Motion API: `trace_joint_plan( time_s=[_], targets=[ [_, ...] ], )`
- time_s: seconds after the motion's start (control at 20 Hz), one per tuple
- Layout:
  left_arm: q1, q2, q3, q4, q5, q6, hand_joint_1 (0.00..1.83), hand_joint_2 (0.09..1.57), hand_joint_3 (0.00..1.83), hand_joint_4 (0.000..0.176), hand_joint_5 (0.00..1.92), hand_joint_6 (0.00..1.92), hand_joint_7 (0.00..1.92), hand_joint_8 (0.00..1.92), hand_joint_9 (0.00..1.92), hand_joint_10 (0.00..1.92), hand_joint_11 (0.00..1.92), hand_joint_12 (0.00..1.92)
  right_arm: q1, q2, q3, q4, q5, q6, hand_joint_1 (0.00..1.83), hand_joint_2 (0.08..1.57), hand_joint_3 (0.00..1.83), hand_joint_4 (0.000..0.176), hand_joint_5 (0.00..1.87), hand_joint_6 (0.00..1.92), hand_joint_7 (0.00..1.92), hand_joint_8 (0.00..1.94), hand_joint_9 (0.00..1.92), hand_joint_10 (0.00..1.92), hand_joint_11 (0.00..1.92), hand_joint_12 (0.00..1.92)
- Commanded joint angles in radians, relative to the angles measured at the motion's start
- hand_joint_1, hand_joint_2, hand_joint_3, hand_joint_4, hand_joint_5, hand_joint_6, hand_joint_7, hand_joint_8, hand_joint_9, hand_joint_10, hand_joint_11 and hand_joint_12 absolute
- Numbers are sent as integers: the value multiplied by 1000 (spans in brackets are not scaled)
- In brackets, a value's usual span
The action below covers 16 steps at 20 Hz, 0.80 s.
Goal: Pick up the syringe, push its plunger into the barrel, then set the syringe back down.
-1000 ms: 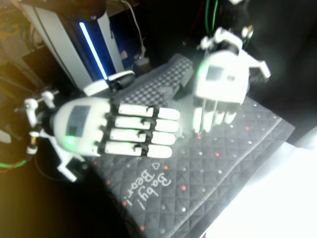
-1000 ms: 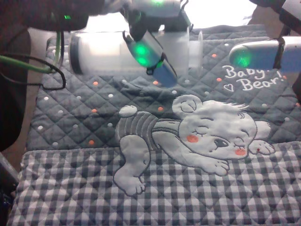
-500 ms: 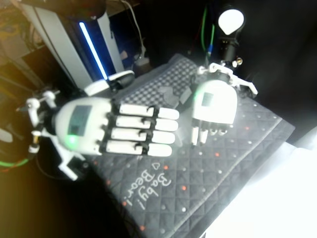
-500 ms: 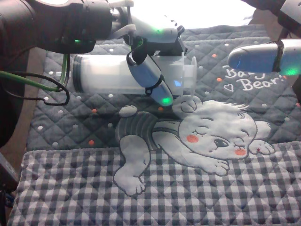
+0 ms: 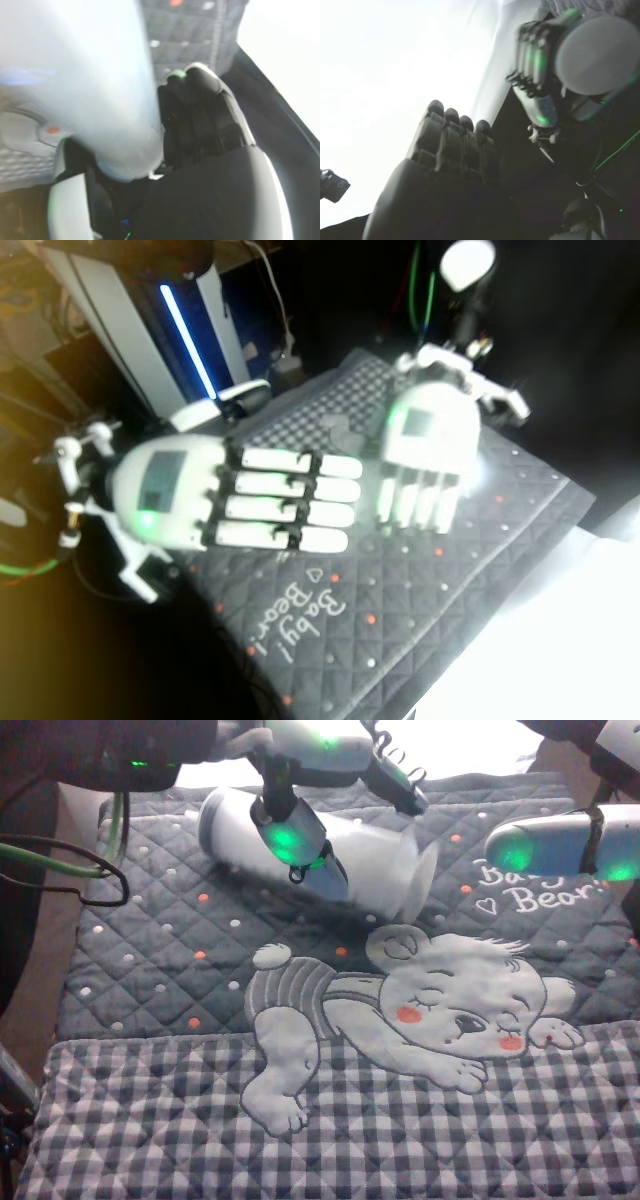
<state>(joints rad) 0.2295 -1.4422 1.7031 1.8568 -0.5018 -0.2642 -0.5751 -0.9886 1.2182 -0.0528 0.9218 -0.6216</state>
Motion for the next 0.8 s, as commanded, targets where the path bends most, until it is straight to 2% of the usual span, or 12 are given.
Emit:
trace_joint_plan(
  time_s=[0.0, 0.05, 0.1, 0.2, 0.25, 0.3, 0.45, 0.5, 0.6, 0.65, 0.7, 0.75],
  targets=[
    [-22, 7, -6, -37, 12, 0, 567, 859, 0, 96, 161, 0, 180, 2, 239, 4, 1, 607, 6, 5, 2, 22, 122, 5, 0, 765, 0, 0, 111, 3, 65, 10, 4, 1, 9, 4],
    [-36, 18, -13, -33, 12, 0, 595, 861, 0, 104, 111, 0, 154, 0, 233, 7, 4, 584, 6, 5, 1, 22, 122, 5, 0, 770, 0, 0, 111, 3, 70, 10, 8, 3, 12, 5],
    [-44, 24, -16, -29, 14, 0, 630, 866, 0, 95, 102, 0, 170, 8, 246, 12, 11, 583, 6, 5, 1, 23, 122, 5, 0, 778, 4, 0, 115, 4, 73, 10, 13, 5, 18, 8],
    [-56, 36, -18, -28, 13, 0, 677, 858, 0, 110, 46, 0, 129, 0, 232, 4, 0, 581, 6, 5, 1, 23, 122, 5, 0, 775, 1, 0, 134, 10, 83, 10, 20, 6, 24, 10],
    [-59, 41, -20, -27, 14, 0, 665, 853, 1, 102, 44, 0, 129, 0, 259, 0, 3, 637, 6, 5, 1, 23, 122, 5, 0, 774, 1, 0, 132, 7, 75, 6, 12, 2, 16, 7],
    [-61, 50, -23, -24, 31, 0, 618, 863, 2, 83, 33, 1, 95, 0, 214, 0, 0, 582, 6, 5, 0, 23, 123, 5, 0, 765, 0, 0, 125, 3, 65, 1, 2, 0, 2, 1],
    [-39, 40, 5, -17, 90, 0, 587, 835, 0, 83, 20, 4, 80, 4, 189, 3, 0, 510, 6, 5, -1, 24, 126, 5, 0, 758, 0, 0, 125, 3, 67, 2, 0, 0, 0, 0],
    [-17, 20, 41, -41, 104, 0, 598, 814, 0, 79, 0, 0, 74, 0, 210, 0, 34, 714, 6, 5, -3, 24, 126, 5, 0, 754, 0, 0, 115, 0, 65, 1, 0, 0, 0, 0],
    [3, 10, 76, -80, 109, 0, 605, 821, 3, 110, 0, 0, 16, 0, 166, 0, 4, 886, 6, 7, -5, 24, 127, 5, 0, 753, 0, 0, 117, 3, 56, 0, 0, 0, 0, 0],
    [8, 13, 80, -96, 113, 0, 597, 820, 1, 107, 0, 0, 7, 0, 146, 2, 0, 823, 6, 12, -7, 24, 128, 5, 0, 756, 0, 0, 115, 2, 49, 0, 0, 0, 0, 0],
    [7, 19, 80, -99, 114, 0, 593, 829, 3, 86, 0, 0, 14, 2, 136, 1, 0, 666, 6, 14, -8, 26, 128, 5, 0, 752, 0, 0, 113, 1, 43, 0, 0, 0, 0, 0],
    [6, 25, 77, -100, 114, 0, 630, 818, 0, 91, 0, 0, 40, 6, 157, 6, 0, 609, 6, 14, -9, 28, 129, 5, 0, 751, 0, 0, 114, 2, 44, 1, 0, 0, 0, 0]
  ],
)
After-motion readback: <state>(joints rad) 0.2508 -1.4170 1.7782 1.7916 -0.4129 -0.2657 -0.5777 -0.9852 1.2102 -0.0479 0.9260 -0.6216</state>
